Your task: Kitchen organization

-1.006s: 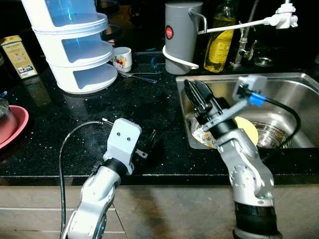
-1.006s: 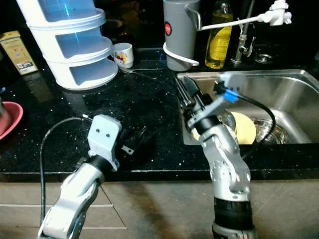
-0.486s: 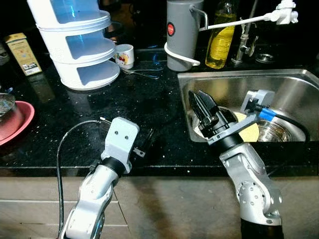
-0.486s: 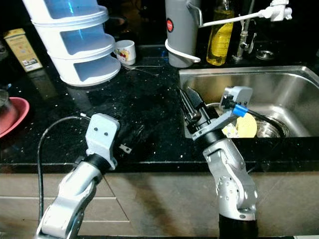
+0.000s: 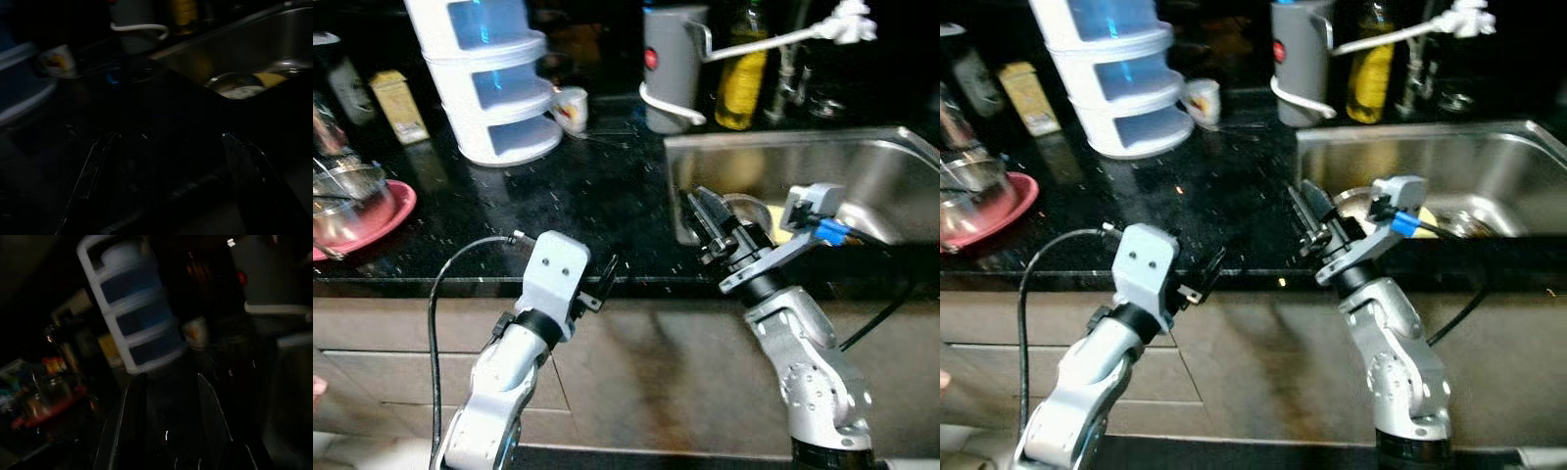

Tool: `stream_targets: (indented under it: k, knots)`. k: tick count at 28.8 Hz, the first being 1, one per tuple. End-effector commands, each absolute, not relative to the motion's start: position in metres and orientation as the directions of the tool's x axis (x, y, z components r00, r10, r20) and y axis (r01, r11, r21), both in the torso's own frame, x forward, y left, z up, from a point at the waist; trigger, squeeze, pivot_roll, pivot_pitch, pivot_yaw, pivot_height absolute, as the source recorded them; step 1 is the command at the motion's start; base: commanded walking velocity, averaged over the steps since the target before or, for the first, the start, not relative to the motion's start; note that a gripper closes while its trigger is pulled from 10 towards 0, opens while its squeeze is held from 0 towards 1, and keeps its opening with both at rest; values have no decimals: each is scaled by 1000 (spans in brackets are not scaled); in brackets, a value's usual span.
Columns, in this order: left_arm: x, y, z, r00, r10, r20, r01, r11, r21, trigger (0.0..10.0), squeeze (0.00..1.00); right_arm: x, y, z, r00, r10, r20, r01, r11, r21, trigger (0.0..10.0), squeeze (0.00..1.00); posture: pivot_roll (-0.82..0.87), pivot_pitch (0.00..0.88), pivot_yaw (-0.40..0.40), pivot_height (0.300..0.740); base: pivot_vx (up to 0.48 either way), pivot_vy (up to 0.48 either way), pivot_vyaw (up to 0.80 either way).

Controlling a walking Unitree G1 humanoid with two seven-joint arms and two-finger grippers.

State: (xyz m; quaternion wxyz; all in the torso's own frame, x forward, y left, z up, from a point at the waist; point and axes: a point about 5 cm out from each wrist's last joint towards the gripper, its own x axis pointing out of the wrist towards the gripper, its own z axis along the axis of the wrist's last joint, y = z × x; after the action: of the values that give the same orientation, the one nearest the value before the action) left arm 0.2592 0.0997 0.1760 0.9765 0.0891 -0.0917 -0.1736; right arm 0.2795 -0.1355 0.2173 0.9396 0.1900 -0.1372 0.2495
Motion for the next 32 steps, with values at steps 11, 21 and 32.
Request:
stream_targets:
  k: [11,21,32]
  knots:
    - [260,107,169,938,-325,117,294,928,229,10000,0,278,-130,218,820,454,348,-548,799,248,10000,0,-46,0,35,740,-134,0,547]
    - [260,115,162,955,-278,102,246,937,249,10000,0,277,-126,218,803,488,341,-573,789,222,10000,0,-46,0,35,740,0,0,800]
    - [262,123,152,980,-182,78,163,966,202,10000,0,284,-129,214,840,453,300,-514,841,169,10000,0,-36,0,33,740,0,0,800]
